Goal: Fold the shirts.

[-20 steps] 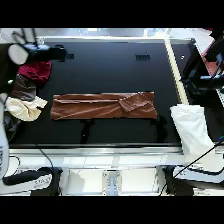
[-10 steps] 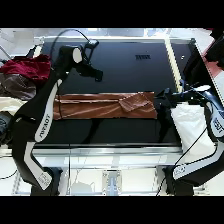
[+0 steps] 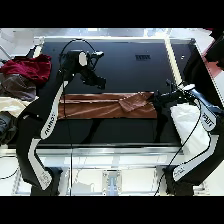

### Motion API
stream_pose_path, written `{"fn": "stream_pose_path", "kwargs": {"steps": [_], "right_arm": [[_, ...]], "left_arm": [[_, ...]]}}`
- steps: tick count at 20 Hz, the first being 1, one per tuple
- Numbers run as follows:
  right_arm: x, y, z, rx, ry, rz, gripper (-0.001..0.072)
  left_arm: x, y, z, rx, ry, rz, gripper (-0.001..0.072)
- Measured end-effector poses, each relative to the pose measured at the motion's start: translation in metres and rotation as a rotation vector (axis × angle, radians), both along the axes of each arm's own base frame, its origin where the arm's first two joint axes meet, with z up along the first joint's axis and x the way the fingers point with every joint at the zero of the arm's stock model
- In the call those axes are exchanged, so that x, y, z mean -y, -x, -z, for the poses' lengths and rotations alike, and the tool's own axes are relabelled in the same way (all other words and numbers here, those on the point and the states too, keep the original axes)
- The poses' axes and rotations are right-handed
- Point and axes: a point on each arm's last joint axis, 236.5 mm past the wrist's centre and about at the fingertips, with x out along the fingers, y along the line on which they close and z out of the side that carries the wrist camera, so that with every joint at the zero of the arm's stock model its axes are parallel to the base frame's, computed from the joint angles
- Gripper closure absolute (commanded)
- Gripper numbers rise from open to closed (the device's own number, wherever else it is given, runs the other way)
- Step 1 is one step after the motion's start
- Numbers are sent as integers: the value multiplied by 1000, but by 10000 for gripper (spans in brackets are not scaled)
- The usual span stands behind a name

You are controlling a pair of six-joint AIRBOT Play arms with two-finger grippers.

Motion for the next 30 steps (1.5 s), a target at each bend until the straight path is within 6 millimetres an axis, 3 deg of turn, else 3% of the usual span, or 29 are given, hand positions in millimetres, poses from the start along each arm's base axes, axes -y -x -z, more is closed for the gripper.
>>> {"fn": "stream_pose_path", "kwargs": {"steps": [2, 3, 5, 6, 7, 11, 16, 20, 23, 26, 28, 30], "right_arm": [[-6, 3, 1, 1, 8, -41, 696], [-12, 5, -4, 1, -5, -64, 695], [-24, 2, -25, 27, -54, -107, 695], [-29, 0, -39, 46, -70, -134, 696], [-34, -4, -56, 75, -90, -150, 696], [-55, -22, -132, 222, -93, -223, 696], [-114, -31, -211, 382, -70, -323, 697], [-169, -31, -253, 489, -69, -365, 698], [-209, -21, -271, 527, -89, -399, 698], [-242, -9, -279, 551, -106, -427, 698], [-262, -1, -283, 567, -121, -445, 698], [-282, 5, -288, 585, -136, -449, 699]], "left_arm": [[-1, 4, 6, -20, -8, 1, 73], [-2, 6, 11, -31, -13, 1, 130], [-5, 10, 23, -61, -27, 1, 486], [-6, 12, 29, -74, -34, 1, 622], [-7, 13, 36, -87, -41, 1, 695], [-4, 19, 58, -135, -46, 4, 696], [12, 32, 76, -210, 8, 8, 696], [18, 43, 97, -272, 19, 11, 696], [19, 46, 104, -292, 20, 9, 696], [9, 38, 93, -272, 33, -13, 696], [-7, 28, 69, -237, 53, -45, 696], [-35, 20, 34, -195, 68, -74, 696]]}}
